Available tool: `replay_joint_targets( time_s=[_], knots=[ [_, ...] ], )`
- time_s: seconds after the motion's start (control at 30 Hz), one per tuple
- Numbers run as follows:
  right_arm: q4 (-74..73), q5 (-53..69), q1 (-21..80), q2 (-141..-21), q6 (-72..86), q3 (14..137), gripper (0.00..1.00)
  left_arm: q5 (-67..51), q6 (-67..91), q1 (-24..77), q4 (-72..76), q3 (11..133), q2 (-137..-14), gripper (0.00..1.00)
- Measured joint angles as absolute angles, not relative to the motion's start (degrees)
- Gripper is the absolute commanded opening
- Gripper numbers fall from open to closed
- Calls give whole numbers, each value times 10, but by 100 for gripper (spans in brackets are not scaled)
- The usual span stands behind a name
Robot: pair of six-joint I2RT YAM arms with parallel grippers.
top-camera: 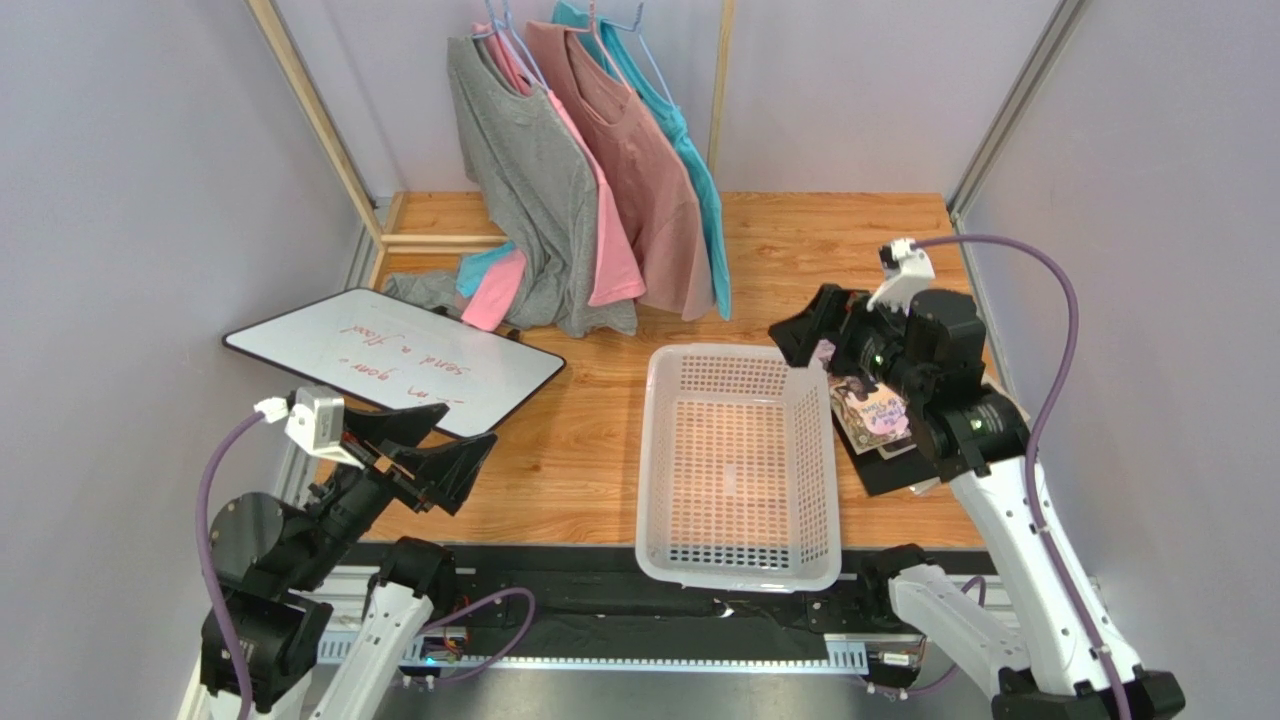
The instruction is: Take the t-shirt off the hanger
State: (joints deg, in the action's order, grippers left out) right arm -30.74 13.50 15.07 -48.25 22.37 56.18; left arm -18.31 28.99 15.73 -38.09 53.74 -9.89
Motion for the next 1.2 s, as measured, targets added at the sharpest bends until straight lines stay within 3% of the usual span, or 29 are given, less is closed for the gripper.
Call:
replay_joint_targets(
  time_s=[0.4,0.83,1.2],
  knots=[
    [-257,99,211,-686,172,781,66,-200,270,157,-442,552,-143,95],
    [-227,96,215,-916,142,1056,59,-224,266,157,-472,588,-142,93],
    [-220,106,244,-1079,101,1211,54,-239,270,157,-486,598,-139,93]
  ],
)
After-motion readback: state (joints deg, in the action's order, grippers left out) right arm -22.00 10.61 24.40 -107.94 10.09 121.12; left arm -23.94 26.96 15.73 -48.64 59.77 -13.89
